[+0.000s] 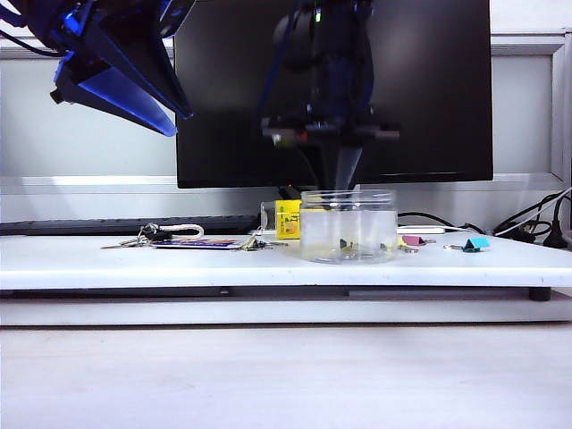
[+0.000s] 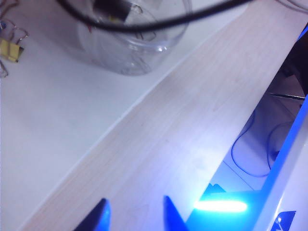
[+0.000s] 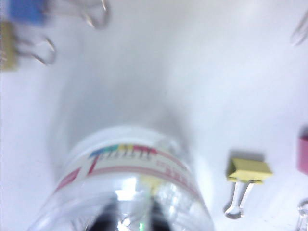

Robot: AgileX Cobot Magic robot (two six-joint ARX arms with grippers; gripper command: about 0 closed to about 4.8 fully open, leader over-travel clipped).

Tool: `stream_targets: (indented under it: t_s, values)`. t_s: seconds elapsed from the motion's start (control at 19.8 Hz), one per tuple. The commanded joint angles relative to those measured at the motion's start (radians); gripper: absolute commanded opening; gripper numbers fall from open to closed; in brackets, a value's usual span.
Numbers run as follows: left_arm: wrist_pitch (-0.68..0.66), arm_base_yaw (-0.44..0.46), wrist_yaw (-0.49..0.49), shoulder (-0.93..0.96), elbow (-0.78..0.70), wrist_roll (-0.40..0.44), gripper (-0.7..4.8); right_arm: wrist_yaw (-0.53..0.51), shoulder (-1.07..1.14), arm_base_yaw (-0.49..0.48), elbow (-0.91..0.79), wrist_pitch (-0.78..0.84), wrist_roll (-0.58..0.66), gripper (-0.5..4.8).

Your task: Take the clips out of the round transparent plastic box and place them on the table.

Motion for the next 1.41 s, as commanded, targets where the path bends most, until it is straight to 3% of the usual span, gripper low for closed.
stream_targets:
  t_s: [0.05,0.35,0.4,0.81,1.01,1.16,1.41]
  values:
    - [0.005,0.000,0.005,-0.005,-0.001,0.004,1.51,0.003,-0.005,0.004,-0.010,-0.007,-0.029,1.16]
    - [0.002,0.000,0.005,-0.005,-0.001,0.008,1.51,0.110,-0.004,0.004,-0.107,-0.007,-0.089,1.21]
    - [0.002,0.000,0.005,-0.005,-0.001,0.008,1.51,0.124,-0.004,0.005,-0.116,-0.007,-0.105,1.50]
    - [-0.005,0.000,0.005,-0.005,-0.001,0.011,1.51,0.112,0.023,0.003,-0.122,-0.006,-0.115,1.65]
    - [-0.010,0.000,0.005,-0.005,-0.001,0.012,1.51,0.111,0.053,0.004,-0.125,-0.002,-0.115,1.25]
    - [-0.009,0.000,0.005,-0.005,-0.001,0.013,1.51,0.109,0.053,0.004,-0.125,0.000,-0.134,0.39]
    - [-0.007,0.000,0.005,-0.005,-0.001,0.020,1.51,0.143,0.045,0.005,-0.124,-0.002,-0.140,0.41]
